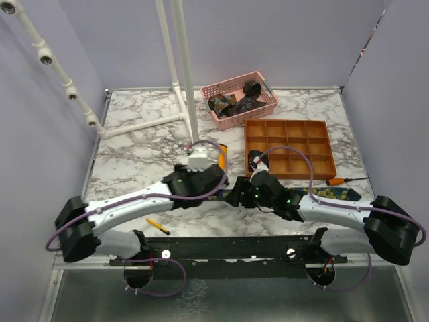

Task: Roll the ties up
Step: Roll the tie at the center of the board.

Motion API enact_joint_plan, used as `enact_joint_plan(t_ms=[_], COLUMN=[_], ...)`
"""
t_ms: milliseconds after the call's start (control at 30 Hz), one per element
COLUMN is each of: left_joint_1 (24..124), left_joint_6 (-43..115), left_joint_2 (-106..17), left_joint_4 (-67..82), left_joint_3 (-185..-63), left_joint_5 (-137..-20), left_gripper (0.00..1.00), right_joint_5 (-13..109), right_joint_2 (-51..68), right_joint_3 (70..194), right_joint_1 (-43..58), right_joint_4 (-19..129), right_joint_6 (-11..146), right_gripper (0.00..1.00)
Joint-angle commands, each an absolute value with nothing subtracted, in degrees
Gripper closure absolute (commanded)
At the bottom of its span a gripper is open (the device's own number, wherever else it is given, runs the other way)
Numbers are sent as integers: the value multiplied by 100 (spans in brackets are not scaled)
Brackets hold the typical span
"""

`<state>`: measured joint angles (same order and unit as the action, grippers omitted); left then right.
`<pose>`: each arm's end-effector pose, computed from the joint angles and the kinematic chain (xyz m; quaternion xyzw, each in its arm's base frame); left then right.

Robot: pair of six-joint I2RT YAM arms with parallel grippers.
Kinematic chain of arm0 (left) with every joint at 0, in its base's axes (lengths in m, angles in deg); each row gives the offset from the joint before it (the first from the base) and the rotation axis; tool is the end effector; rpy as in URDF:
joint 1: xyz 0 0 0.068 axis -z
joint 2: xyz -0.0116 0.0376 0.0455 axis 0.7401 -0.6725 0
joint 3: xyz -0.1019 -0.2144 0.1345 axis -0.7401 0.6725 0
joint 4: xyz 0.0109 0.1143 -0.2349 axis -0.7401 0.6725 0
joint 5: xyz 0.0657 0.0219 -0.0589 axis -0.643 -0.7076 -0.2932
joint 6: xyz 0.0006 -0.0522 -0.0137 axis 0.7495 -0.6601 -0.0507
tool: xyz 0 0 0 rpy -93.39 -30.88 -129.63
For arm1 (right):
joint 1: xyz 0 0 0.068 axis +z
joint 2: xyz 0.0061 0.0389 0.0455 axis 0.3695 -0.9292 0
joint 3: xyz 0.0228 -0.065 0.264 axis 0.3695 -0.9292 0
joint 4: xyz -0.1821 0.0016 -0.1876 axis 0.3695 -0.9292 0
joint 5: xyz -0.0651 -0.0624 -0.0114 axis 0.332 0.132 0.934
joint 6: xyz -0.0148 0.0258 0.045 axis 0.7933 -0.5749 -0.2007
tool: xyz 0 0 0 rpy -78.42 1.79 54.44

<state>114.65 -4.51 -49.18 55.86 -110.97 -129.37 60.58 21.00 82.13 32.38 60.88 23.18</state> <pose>0.1252 -0.2323 0.2509 0.0431 0.9154 0.0185 0.3997 0.1382 0.1855 0.1716 -0.0047 0.8940 0.3320 0.3008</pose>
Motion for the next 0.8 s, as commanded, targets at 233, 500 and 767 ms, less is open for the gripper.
enact_joint_plan(t_ms=[233,500,767], left_joint_1=[8277,7505,7397], left_joint_6=[589,496,382], left_joint_2=[-2259,-2223,-2287], left_joint_4=[3130,2666,2389], left_joint_3=[-8878,-8202,-7915], left_joint_5=[-9815,-8878,-8704], left_gripper=[4,5,5], right_joint_5=[4988,4896,4928], right_joint_2=[-58,-969,-1310], right_joint_3=[10343,11065,11103], right_joint_1=[3355,3367,3354], right_joint_4=[6256,5875,5698], right_joint_6=[1969,1899,1901], right_gripper=[33,43,56])
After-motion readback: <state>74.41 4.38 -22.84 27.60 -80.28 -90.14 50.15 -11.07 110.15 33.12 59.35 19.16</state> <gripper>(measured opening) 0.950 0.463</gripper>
